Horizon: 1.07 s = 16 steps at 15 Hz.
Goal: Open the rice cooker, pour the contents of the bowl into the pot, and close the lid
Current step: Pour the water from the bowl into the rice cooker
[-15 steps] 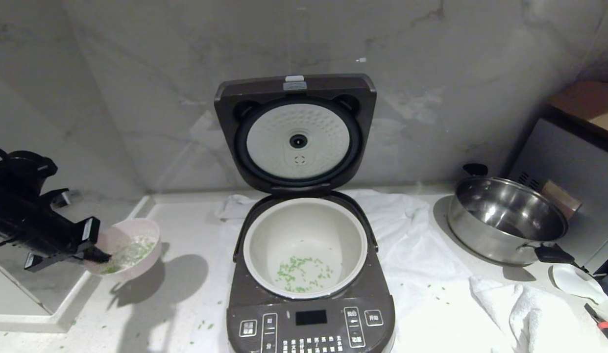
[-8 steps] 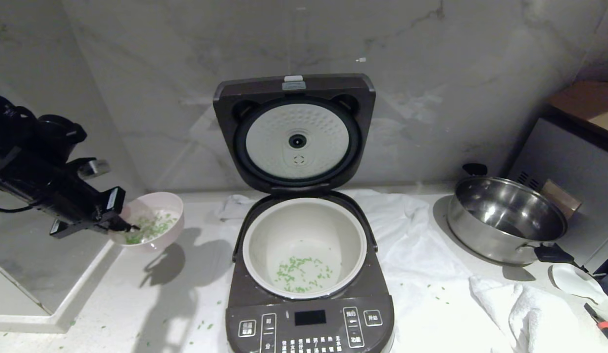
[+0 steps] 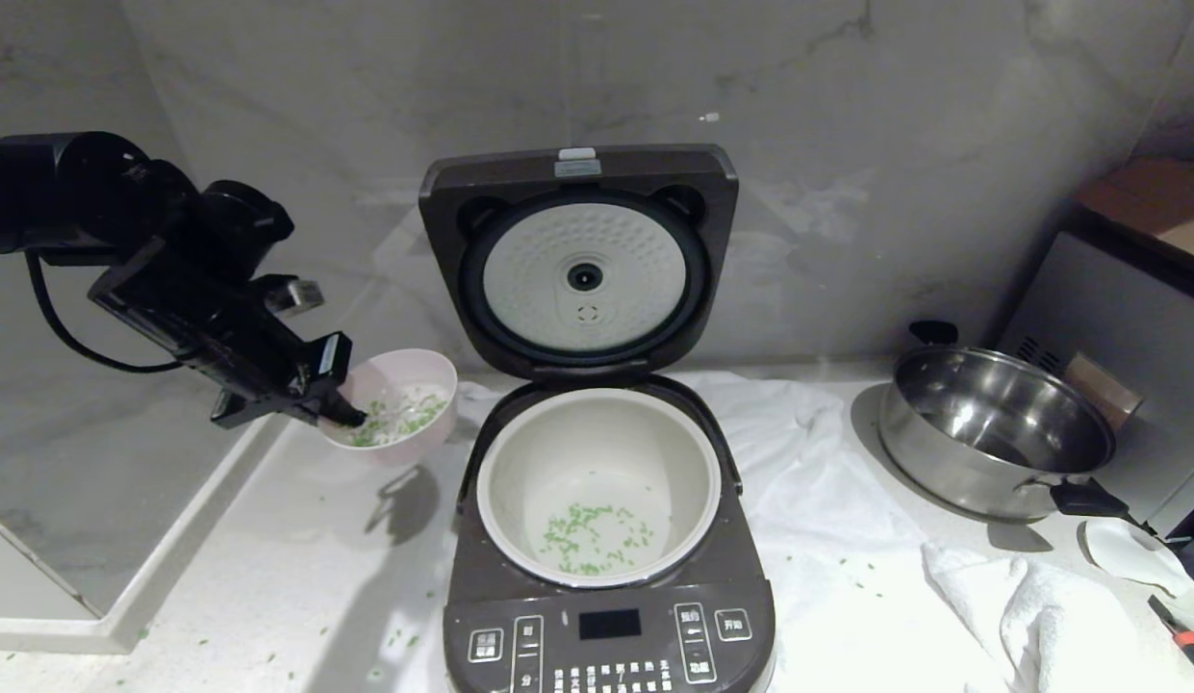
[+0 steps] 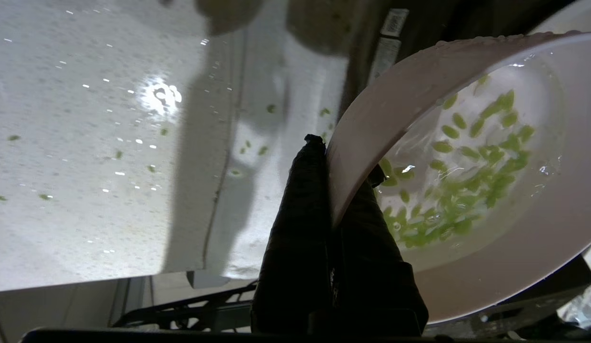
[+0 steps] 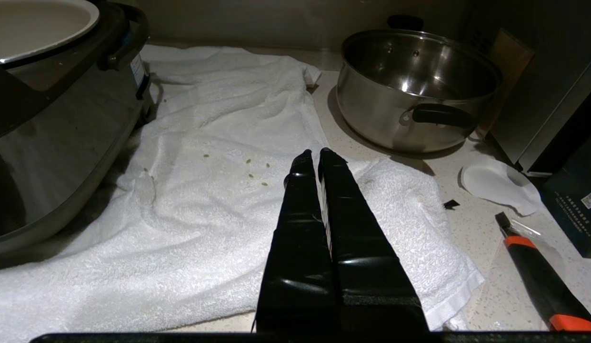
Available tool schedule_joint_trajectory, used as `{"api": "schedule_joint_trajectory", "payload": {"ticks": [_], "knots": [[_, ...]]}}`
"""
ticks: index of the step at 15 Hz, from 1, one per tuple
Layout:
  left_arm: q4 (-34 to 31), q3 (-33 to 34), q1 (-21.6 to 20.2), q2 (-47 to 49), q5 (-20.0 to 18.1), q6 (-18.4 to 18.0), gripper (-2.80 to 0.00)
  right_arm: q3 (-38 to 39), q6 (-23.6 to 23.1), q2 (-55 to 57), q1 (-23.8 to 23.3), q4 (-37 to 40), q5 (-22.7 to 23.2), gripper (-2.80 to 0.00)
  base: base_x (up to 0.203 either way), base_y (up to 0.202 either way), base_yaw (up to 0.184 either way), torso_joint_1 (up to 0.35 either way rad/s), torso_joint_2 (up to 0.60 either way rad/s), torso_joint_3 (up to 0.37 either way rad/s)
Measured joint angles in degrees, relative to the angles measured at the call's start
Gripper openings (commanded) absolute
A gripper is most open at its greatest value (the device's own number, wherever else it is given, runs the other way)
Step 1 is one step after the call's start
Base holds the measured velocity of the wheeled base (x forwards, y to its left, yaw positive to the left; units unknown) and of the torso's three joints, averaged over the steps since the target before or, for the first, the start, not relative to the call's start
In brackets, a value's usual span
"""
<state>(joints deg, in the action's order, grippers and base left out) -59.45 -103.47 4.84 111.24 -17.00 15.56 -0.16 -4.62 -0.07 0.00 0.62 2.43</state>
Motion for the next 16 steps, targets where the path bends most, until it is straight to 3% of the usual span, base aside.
{"api": "schedule_joint_trajectory", "payload": {"ticks": [8,14,16], "knots": [[3.2,2.6,10.8,-0.4,0.3,15.9,-2.8,0.0,0.0,0.0,0.0,0.0,0.0,-2.8,0.0,0.0,0.0,0.0,0.0,0.0],[25.0,13.5,13.5,-2.5,0.8,21.8,-2.8,0.0,0.0,0.0,0.0,0.0,0.0,-2.8,0.0,0.0,0.0,0.0,0.0,0.0],[31.1,16.1,13.7,-2.6,2.0,22.1,-2.8,0.0,0.0,0.0,0.0,0.0,0.0,-2.8,0.0,0.0,0.0,0.0,0.0,0.0]]}}
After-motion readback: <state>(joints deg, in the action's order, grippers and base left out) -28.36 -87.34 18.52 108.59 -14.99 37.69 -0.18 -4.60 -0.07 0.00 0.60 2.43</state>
